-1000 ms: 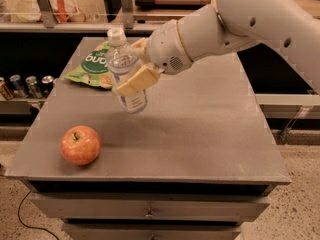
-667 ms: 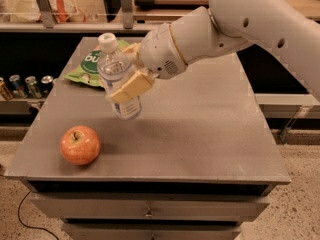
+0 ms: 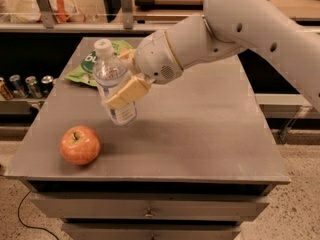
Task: Move blue plastic bottle near apple
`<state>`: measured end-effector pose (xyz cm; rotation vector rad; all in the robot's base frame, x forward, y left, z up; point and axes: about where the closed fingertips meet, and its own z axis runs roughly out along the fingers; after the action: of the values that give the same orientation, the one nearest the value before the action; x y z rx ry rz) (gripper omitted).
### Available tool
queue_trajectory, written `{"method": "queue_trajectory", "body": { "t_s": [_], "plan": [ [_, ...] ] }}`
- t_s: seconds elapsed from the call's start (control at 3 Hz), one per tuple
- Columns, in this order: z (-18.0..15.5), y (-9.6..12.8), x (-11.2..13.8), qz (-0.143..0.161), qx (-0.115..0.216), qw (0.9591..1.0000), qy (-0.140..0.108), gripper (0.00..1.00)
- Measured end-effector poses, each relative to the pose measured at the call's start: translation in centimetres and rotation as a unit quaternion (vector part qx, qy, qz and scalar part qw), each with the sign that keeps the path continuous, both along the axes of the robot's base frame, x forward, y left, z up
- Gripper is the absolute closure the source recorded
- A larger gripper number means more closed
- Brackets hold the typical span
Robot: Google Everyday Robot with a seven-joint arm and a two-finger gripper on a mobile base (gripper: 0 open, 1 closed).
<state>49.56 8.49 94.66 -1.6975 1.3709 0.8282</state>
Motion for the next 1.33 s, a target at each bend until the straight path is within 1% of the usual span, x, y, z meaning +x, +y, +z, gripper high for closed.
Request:
{"method": "queue_trajectory", "body": {
  "t_s": [0.33, 0.67, 1.33],
  "plan": [
    [-0.5, 0.0, 0.3, -0.003, 0.006, 1.0000, 0.007, 1.00],
    [-1.0, 0.1, 0.3, -0.007, 0.010, 0.9999, 0.009, 1.00],
    [-2.4, 0.6, -0.1, -0.011, 0.016, 0.9997, 0.017, 1.00]
  ]
}}
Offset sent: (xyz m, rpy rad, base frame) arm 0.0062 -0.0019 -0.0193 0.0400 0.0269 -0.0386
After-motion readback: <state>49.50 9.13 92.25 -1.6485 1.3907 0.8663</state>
